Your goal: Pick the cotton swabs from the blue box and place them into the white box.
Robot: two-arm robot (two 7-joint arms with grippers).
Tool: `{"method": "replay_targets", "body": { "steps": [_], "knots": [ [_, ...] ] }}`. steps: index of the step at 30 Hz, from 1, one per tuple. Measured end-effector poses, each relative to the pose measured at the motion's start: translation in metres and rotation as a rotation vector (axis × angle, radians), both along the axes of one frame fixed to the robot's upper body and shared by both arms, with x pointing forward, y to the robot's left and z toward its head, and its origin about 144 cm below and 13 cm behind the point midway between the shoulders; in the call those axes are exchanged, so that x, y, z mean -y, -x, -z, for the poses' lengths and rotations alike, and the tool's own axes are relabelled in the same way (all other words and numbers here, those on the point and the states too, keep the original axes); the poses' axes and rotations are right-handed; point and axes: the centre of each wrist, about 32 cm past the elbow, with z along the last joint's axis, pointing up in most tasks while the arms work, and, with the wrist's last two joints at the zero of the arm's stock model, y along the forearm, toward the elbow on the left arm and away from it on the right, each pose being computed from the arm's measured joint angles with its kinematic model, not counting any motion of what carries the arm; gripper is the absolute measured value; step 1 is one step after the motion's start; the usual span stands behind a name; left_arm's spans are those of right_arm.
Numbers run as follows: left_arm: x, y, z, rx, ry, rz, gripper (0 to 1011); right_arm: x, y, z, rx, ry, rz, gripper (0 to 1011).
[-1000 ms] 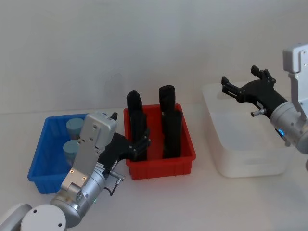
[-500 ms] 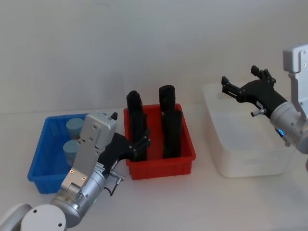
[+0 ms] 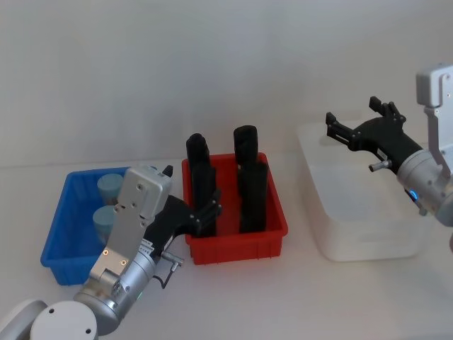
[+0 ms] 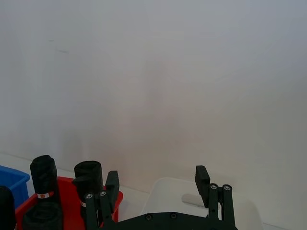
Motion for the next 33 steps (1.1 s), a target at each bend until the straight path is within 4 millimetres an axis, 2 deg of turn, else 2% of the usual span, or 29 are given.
{"method": "replay_targets", "body": {
  "steps": [33],
  "knots": [
    [-0.0020,-0.0020,0.0004,-0.016,0.015,-0.006,1004,0.0000,0.0000,0.0000,0.000,0.000,0.000,1002]
  ]
}}
